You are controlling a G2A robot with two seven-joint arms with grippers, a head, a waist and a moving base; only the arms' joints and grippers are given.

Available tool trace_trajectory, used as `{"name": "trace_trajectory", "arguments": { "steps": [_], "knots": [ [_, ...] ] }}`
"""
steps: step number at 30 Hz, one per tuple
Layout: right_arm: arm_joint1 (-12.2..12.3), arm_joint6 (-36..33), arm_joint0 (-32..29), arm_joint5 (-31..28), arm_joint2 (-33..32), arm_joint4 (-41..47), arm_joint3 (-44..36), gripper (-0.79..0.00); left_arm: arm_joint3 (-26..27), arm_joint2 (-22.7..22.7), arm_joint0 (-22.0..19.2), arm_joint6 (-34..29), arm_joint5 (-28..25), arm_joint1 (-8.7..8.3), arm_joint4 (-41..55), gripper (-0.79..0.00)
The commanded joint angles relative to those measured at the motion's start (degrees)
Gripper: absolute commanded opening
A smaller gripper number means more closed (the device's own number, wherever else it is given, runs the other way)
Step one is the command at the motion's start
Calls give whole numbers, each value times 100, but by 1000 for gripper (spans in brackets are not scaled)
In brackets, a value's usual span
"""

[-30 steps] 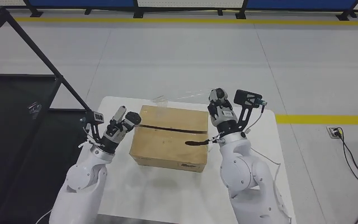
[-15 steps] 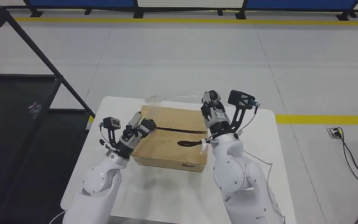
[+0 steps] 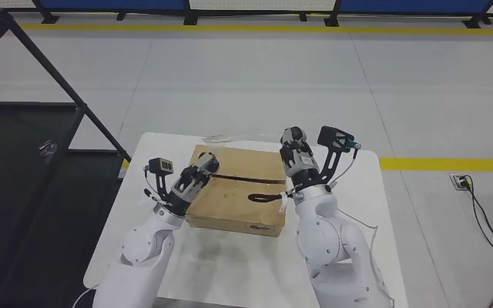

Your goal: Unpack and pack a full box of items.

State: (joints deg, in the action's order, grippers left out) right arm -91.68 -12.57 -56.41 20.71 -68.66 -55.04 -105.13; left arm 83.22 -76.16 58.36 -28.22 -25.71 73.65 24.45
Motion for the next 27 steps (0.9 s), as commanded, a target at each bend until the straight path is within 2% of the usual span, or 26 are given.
{"name": "trace_trajectory", "arguments": {
  "steps": [1, 6, 7, 8, 10, 11, 12, 27],
  "knots": [
    [-2, -5, 5, 13, -18, 5, 16, -785, 12, -4, -1, -14, -12, 0, -12, -785],
    [-1, -108, 16, 65, -79, 23, 47, -785, 85, -94, 23, 5, -82, -12, -82, -785],
    [0, -120, 10, 73, -100, 33, 45, -650, 110, -127, 32, 12, -92, -16, -94, -785],
    [1, -134, 0, 81, -125, 50, 41, -573, 136, -168, 41, 20, -105, -23, -129, -785],
    [5, -190, -18, 98, -180, 93, 33, -339, 191, -255, 63, 40, -105, -40, -226, -785],
    [8, -216, -22, 96, -207, 100, 31, -37, 218, -303, 71, 44, -95, -50, -305, -785],
    [10, -236, -29, 92, -234, 120, 30, 0, 238, -351, 79, 50, -67, -62, -401, -785],
    [54, -636, -3, 27, -557, 354, 149, 0, 598, -830, 109, -2, 299, -202, -1434, -785]
  ]
}}
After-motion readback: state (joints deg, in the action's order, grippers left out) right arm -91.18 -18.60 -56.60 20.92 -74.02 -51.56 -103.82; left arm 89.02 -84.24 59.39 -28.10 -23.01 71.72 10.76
